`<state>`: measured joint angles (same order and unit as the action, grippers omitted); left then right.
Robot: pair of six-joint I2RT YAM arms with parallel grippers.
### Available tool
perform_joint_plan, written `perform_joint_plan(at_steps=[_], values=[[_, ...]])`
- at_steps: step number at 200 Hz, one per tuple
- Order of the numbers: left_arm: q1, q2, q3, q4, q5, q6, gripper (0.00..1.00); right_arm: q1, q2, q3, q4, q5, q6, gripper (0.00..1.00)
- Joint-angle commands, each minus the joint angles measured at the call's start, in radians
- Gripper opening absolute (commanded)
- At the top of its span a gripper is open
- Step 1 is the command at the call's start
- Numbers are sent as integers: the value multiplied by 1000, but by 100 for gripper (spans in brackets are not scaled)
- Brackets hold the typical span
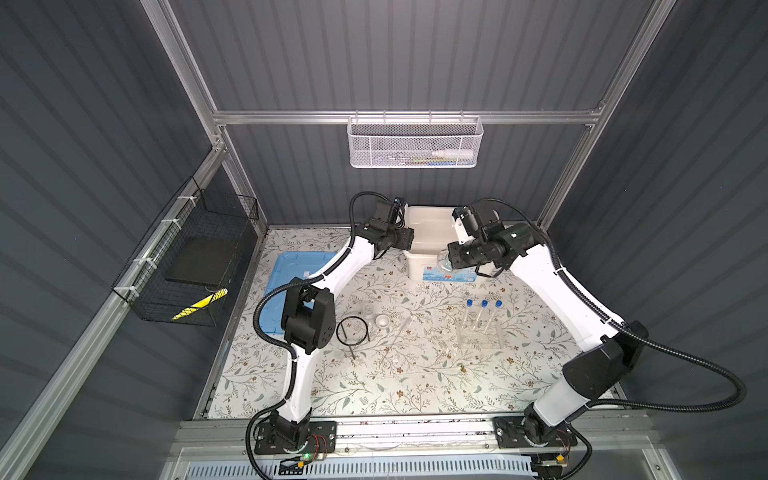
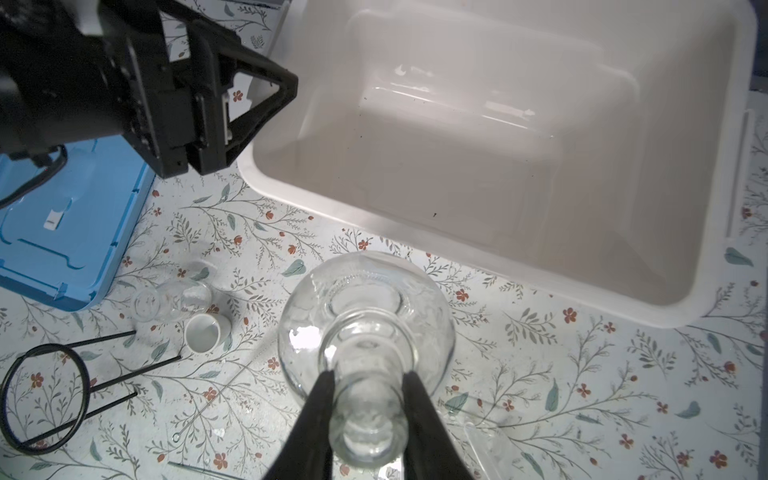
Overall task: Organize the chemistry lab equipment
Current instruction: 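Carry the flask over the bin while the left gripper reaches its rim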
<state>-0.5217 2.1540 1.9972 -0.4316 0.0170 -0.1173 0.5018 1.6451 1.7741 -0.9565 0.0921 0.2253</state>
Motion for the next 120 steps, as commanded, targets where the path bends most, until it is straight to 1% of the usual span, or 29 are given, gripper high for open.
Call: perform_joint_plan(at_steps=[1, 20, 56, 77, 94, 120], values=[[8, 21, 38, -46, 23, 5, 59, -33, 3, 43, 28, -30, -29, 17], [8, 27, 35, -49, 25, 8, 51, -67, 5, 49, 51, -41, -30, 17], [9, 47, 54, -67, 17, 11, 49, -126, 16, 65, 88, -55, -40, 17], [9, 48, 54, -65, 21, 16, 46, -160, 39, 88, 92, -55, -55, 17], [11, 50, 54, -66, 17, 22, 42, -185, 62, 105, 94, -55, -67, 17], [15, 46, 43, -71, 14, 35, 33, -215, 108, 136, 83, -41, -94, 16]])
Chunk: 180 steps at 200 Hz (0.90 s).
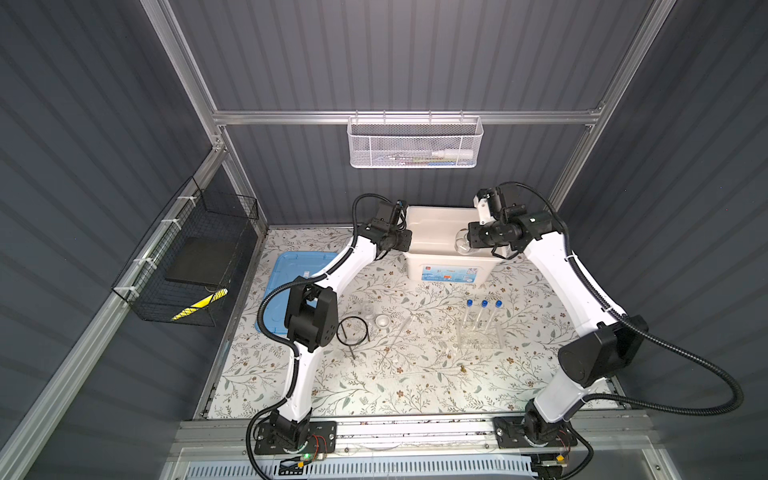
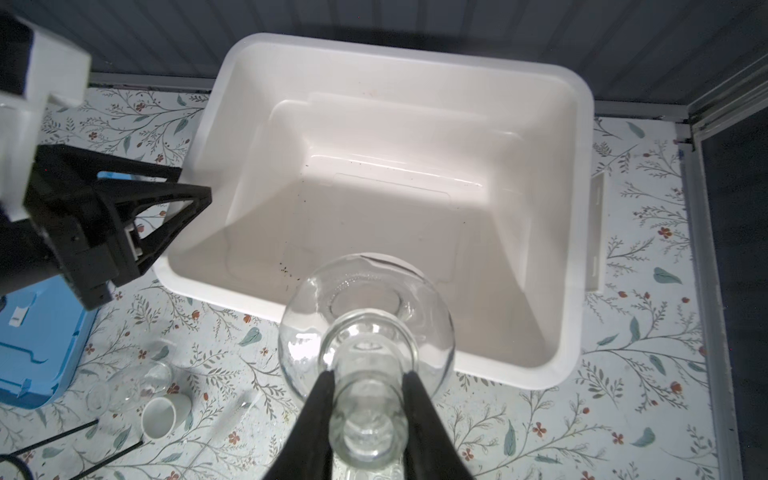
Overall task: Organize the chemistry lab equipment
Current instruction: 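Carry the flask over the bin while the left gripper reaches its rim, then lower the flask into the bin while the left gripper holds the rim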
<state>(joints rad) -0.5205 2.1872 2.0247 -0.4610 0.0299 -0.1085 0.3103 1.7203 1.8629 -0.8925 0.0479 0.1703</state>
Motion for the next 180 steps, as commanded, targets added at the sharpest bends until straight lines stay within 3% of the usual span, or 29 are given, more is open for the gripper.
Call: perform_joint_plan(at_steps=[1, 42, 116, 180], values=[[14, 13, 15, -41, 1, 27, 33, -25, 37, 48, 17, 4, -40, 16], [20, -18, -18, -29, 0, 29, 26, -63, 109, 98, 10, -13, -51, 14], [21, -95, -110, -16, -26, 30, 27, -70, 266, 230, -55, -20, -53, 12], [22, -170, -199, -14, -59, -25, 27, -71, 350, 278, -122, 64, -80, 12]])
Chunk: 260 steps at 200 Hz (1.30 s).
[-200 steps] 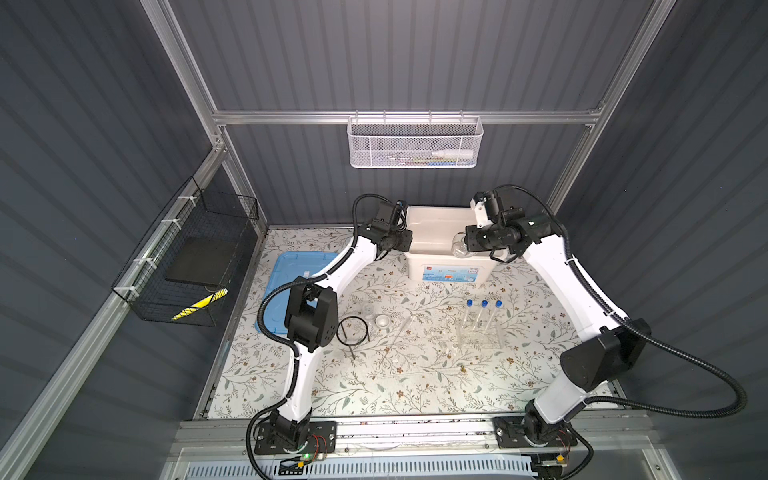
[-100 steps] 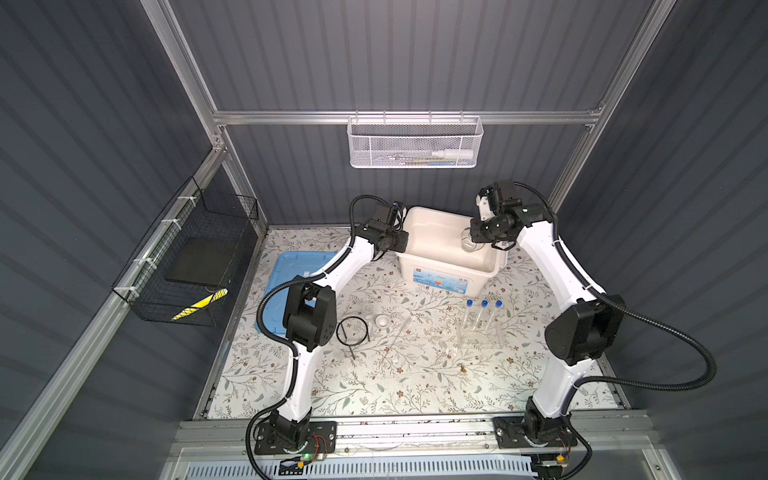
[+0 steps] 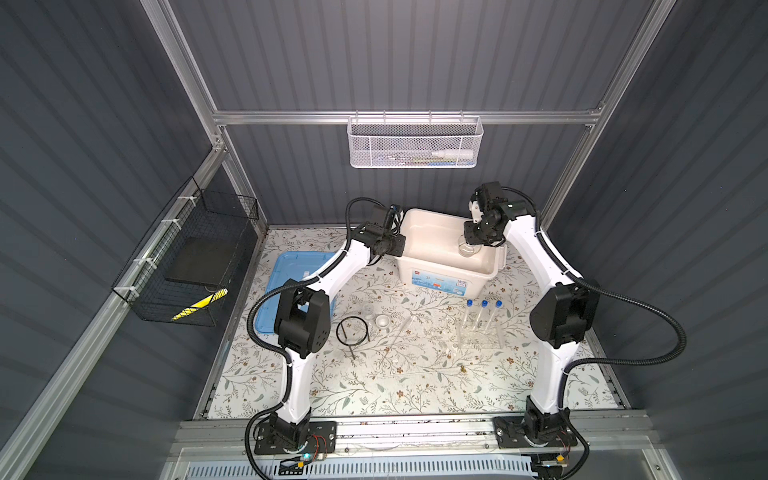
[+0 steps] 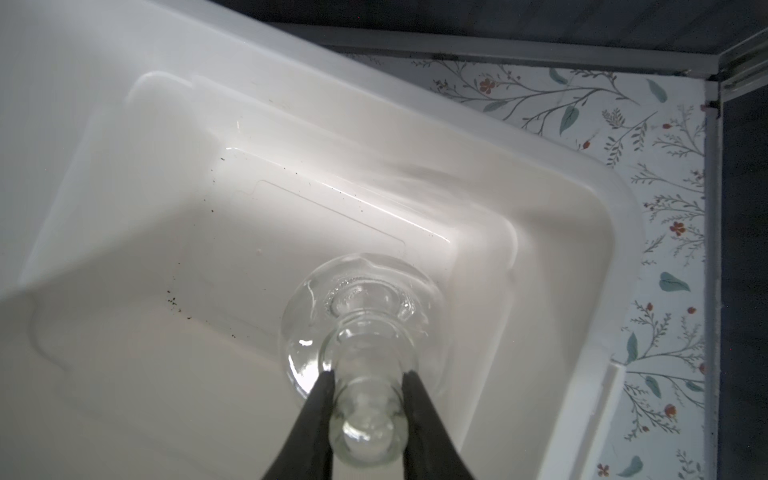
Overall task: Organize the chemistry lab equipment
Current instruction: 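Lower the flask into the bin while the left gripper holds the rim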
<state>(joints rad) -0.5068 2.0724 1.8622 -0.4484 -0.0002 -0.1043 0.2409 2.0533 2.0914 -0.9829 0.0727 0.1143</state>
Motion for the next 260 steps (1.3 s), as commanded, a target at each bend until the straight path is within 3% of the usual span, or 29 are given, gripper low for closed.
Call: perform_joint_plan(at_steps=[1, 120, 160, 260], values=[[7, -56, -38, -27, -30, -31, 27, -2, 18, 50, -32, 40, -23, 12], [7, -195, -221, 0, 8, -144, 27, -9, 165, 164, -86, 44, -3, 12], [7, -225, -261, 7, 13, -159, 27, -10, 186, 139, -76, -9, 19, 12], [7, -229, -279, 9, 26, -186, 27, -11, 164, 5, -8, -5, 49, 12]])
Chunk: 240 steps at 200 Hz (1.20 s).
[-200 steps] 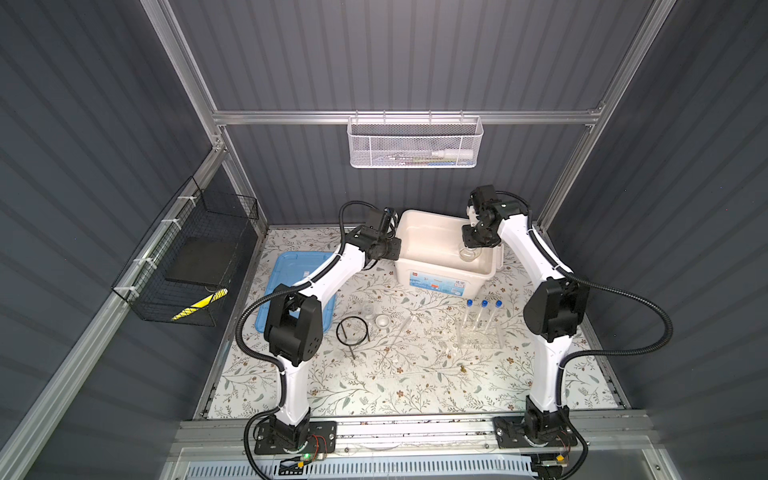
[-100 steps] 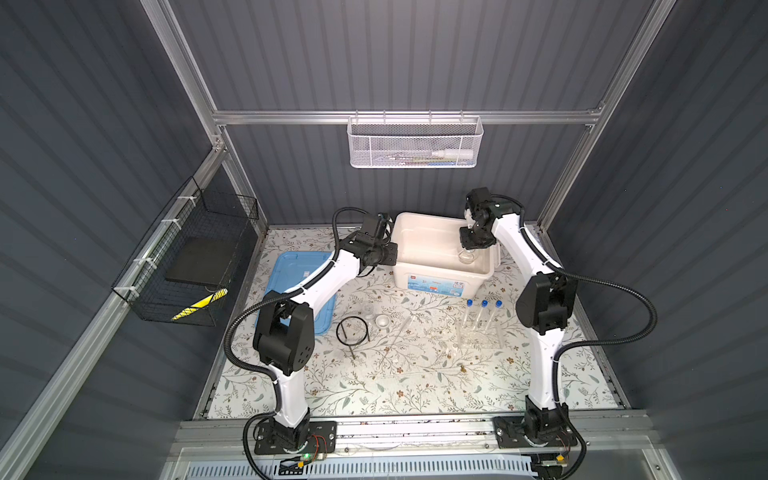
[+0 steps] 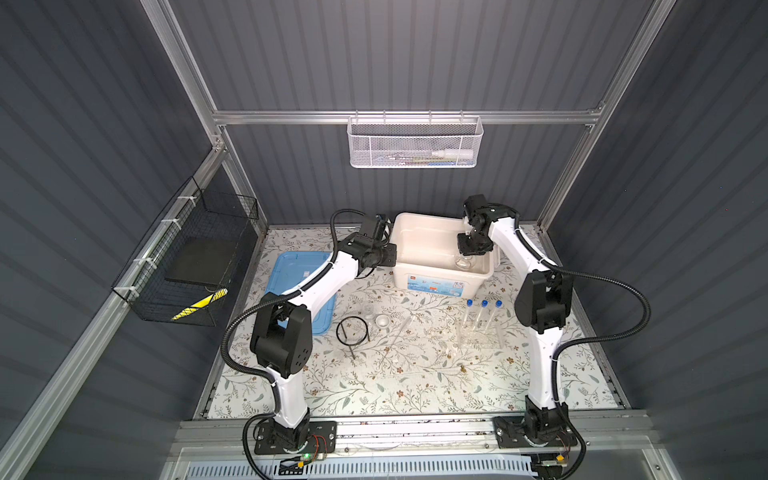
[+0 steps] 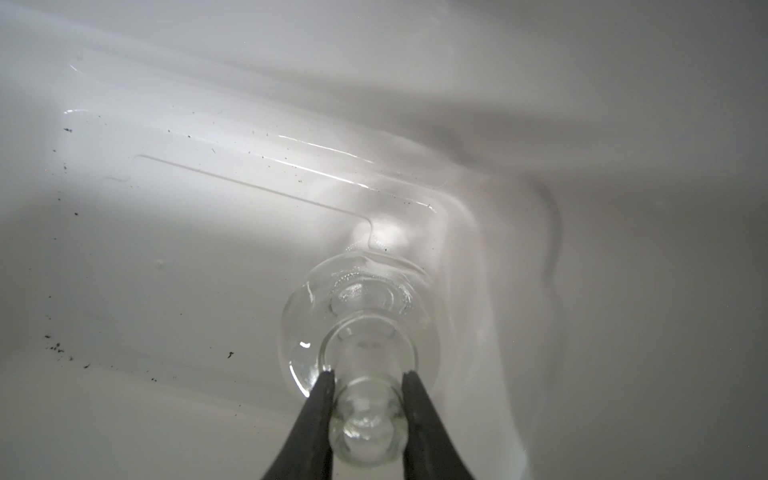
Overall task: Organize the chemistry lab equipment
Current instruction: 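Lower the flask into the bin while the left gripper holds the rim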
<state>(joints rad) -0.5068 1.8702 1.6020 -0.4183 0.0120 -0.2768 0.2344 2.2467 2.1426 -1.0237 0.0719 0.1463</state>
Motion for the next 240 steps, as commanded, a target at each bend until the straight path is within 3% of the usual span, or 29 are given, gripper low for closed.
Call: perform_joint_plan(at_steps=[1, 73, 163, 240], values=[[7, -27, -19, -21, 14, -13, 27, -4, -30, -48, 33, -4, 18, 12], [7, -16, -28, -7, 17, -15, 27, -17, -22, -67, 116, 93, 76, 13], [7, -5, -28, 11, 26, -17, 28, -11, -122, -176, 160, 86, 81, 12], [7, -4, -31, 17, 34, -17, 28, -10, -61, -128, 135, 96, 74, 13]])
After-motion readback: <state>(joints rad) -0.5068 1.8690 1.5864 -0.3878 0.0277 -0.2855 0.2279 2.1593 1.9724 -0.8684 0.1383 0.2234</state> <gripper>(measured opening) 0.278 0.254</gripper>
